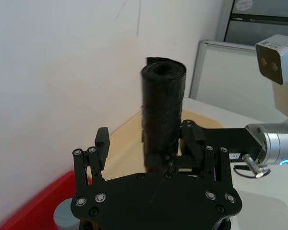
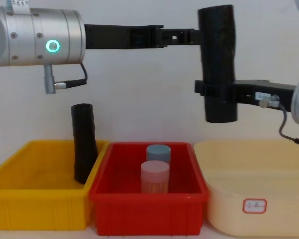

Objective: Pick up the garbage bag with the one hand and transfer it to the other hand.

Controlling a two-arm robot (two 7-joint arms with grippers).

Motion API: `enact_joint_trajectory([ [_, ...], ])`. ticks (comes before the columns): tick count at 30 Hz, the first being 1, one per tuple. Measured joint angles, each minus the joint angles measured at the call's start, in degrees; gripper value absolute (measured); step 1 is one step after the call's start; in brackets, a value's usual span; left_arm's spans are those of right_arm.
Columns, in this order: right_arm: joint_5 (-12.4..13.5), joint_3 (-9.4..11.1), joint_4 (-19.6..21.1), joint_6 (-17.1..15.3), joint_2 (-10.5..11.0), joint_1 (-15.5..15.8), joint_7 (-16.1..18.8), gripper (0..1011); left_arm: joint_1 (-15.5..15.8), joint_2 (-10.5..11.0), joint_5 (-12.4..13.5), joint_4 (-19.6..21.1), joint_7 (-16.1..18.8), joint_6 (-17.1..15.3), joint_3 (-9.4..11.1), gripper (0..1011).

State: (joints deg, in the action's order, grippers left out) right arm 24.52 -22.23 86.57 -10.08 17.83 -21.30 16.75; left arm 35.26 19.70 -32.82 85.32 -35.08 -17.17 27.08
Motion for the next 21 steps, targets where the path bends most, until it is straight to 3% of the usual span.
enact_joint_trajectory([
  [12, 0.01, 3.55, -0.04, -1.88, 0.34, 2.46, -4.16, 528, -0.97, 1.69, -0.63, 0.04, 2.85, -0.04, -2.02, 1002],
  [21, 0.03, 5.55, -0.27, -3.62, 0.61, 4.73, -6.59, 528, -1.71, 2.39, 0.21, -0.19, 7.61, -0.13, -3.31, 1002],
])
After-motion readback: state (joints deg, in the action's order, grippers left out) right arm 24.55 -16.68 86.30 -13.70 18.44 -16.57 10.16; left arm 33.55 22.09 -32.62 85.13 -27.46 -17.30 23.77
